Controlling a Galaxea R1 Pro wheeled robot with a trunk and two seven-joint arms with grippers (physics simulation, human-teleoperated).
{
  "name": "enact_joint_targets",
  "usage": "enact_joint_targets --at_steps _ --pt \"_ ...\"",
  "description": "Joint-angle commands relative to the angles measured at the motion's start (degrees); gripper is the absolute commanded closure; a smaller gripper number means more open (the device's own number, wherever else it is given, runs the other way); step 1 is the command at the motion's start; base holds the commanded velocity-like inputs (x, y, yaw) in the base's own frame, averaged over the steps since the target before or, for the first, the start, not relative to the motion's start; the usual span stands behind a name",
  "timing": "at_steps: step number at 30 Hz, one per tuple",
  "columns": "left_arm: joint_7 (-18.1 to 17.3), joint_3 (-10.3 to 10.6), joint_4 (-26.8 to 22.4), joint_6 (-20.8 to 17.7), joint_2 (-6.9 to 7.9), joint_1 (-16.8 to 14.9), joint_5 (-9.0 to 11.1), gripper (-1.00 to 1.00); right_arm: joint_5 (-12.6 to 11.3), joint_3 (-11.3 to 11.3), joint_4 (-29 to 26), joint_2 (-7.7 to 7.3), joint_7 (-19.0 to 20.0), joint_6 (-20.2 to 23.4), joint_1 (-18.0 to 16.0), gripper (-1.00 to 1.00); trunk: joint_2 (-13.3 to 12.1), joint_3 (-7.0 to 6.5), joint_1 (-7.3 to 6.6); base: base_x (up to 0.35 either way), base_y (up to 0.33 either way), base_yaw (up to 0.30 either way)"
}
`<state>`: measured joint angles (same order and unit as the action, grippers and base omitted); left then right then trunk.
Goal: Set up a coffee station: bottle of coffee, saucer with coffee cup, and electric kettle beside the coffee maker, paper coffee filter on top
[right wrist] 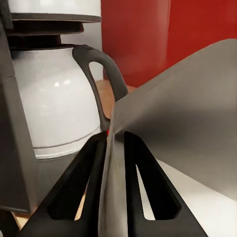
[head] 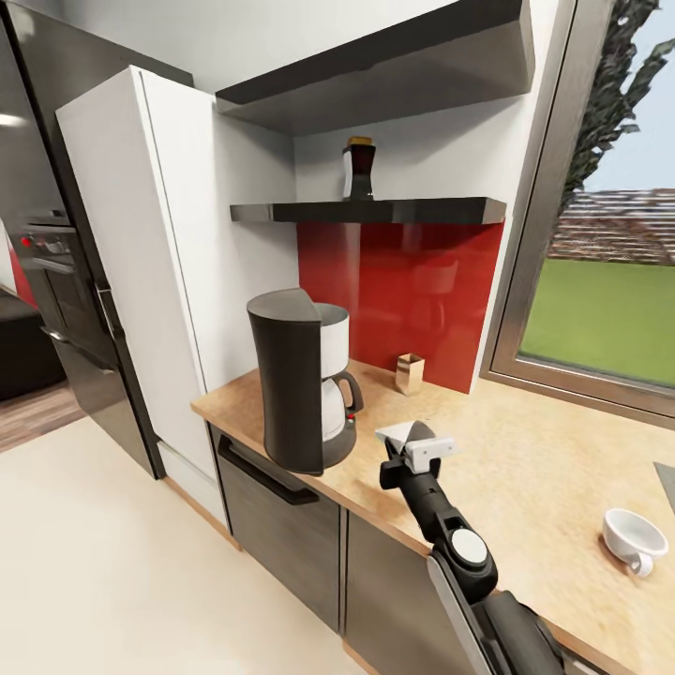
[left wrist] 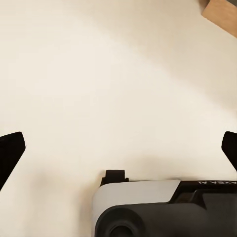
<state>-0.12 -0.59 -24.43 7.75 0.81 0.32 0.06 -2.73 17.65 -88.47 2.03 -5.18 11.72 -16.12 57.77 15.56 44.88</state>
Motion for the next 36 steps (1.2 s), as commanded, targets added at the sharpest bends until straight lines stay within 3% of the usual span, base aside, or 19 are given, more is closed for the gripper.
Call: enact_joint_targets --at_steps 1,6,10,11,15,19,20,23,26,27,31,33,35,36 --pt "0.0 0.0 -0.1 0.1 -0.01 0.0 0.0 -1.0 -0.5 0.2 -0.1 0.02 -0.3 1.3 0.0 1.0 0.0 0.06 0.01 0.0 0.0 0.0" --pt "0.0 0.0 -0.1 0.1 0.01 0.0 0.0 -1.0 -0.5 0.4 -0.1 0.1 -0.4 5.4 -0.8 1.0 0.0 0.06 0.01 0.0 0.0 0.0" --pt "-0.1 0.0 -0.1 0.1 0.0 0.0 0.0 -1.0 -0.5 0.4 -0.1 0.11 -0.3 11.3 -4.9 1.0 0.0 0.06 0.01 0.0 0.0 0.0" --pt "-0.1 0.0 -0.1 0.1 -0.01 0.0 0.0 -1.0 -0.5 0.4 -0.1 0.1 -0.3 14.9 -7.2 1.0 0.0 0.06 0.01 0.0 0.0 0.0" --pt "-0.1 0.0 -0.1 0.1 -0.02 0.0 0.0 -1.0 -0.5 0.4 -0.1 -0.06 -0.2 21.5 -11.9 1.0 0.0 0.06 0.01 0.0 0.0 0.0" --pt "-0.1 0.0 -0.1 0.1 -0.02 0.0 0.0 -1.0 -0.5 0.5 -0.1 -0.49 -0.1 31.2 -18.4 1.0 0.0 0.06 0.01 0.0 0.0 0.0" --pt "-0.1 0.0 -0.1 0.1 -0.02 0.0 0.0 -1.0 -0.5 0.5 -0.1 -0.6 -0.1 35.5 -21.0 1.0 0.0 0.06 0.01 0.0 0.0 0.0" --pt "-0.1 0.0 -0.1 0.1 -0.02 0.0 0.0 -1.0 -0.5 0.5 -0.1 -0.78 0.0 40.5 -24.4 1.0 0.0 0.06 0.01 0.0 0.0 0.0" --pt "-0.1 0.0 -0.1 0.1 -0.02 0.0 -0.1 -1.0 -0.5 0.5 -0.1 -3.13 0.0 44.5 -29.8 1.0 0.0 0.06 0.01 0.0 0.0 0.0" --pt "-0.1 0.0 -0.1 0.1 0.01 0.0 -0.1 -1.0 0.1 1.6 0.0 -5.24 0.2 45.6 -34.0 1.0 0.0 0.06 0.01 0.0 0.0 0.0" --pt "-0.1 0.0 -0.1 0.1 0.05 0.0 -0.1 -1.0 1.1 3.7 0.1 -9.31 2.3 45.9 -38.8 1.0 0.0 0.06 0.01 0.0 0.0 0.0" --pt "-0.1 0.0 -0.1 0.1 0.06 0.0 -0.1 -1.0 1.5 4.7 0.3 -12.96 9.1 46.0 -43.7 1.0 0.0 0.06 0.01 0.0 0.0 0.0" --pt "-0.1 0.0 -0.1 0.1 0.06 0.0 -0.1 -1.0 1.7 5.2 2.3 -16.54 18.9 46.1 -48.7 1.0 0.0 0.06 0.01 0.0 0.0 0.0" --pt "-0.1 0.0 -0.1 0.1 0.07 0.0 -0.1 -1.0 1.9 5.4 4.7 -18.4 25.7 46.1 -52.2 1.0 0.0 0.06 0.01 0.0 0.0 0.0"
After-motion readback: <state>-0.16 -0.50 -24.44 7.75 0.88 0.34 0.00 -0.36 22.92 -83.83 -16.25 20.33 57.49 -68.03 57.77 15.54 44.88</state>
